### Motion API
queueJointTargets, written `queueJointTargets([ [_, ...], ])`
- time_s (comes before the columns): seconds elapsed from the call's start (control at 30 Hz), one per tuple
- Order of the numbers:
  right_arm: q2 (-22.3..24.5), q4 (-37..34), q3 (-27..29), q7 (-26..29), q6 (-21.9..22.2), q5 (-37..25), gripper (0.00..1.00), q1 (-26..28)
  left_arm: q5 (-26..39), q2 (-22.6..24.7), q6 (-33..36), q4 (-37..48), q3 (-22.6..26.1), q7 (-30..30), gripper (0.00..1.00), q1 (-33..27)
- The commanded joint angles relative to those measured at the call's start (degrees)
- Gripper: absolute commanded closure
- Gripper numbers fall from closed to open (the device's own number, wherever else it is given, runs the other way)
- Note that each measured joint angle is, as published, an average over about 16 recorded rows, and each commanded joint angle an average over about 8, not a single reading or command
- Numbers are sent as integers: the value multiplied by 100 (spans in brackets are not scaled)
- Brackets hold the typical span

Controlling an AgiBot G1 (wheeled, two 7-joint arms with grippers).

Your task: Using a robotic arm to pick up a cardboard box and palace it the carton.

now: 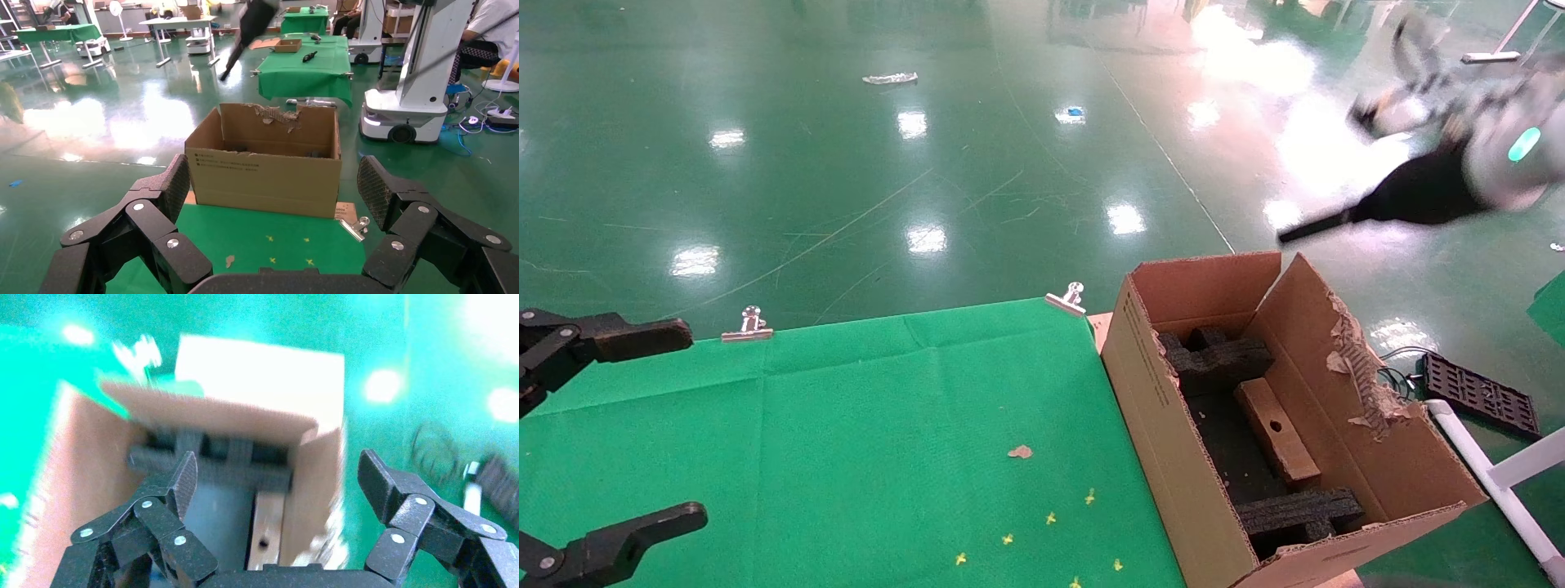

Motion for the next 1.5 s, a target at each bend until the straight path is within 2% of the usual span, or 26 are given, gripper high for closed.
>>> queueJointTargets([
  [0.03, 62, 102, 25, -147, -74, 11, 0, 399, 0, 0, 0, 0, 1, 0, 0, 0],
  [0.2, 273, 441, 118, -334, -89, 107, 0, 685, -2, -1, -1, 0, 2, 1, 0, 0],
  [0.4, 449, 843, 427, -510, -132, 260, 0, 589, -4, -1, -2, 3, 3, 3, 0, 0],
  [1.5, 832, 4087, 4486, -1779, -1032, 1689, 0, -3141, -10, -4, -3, 7, 14, 8, 0, -4],
])
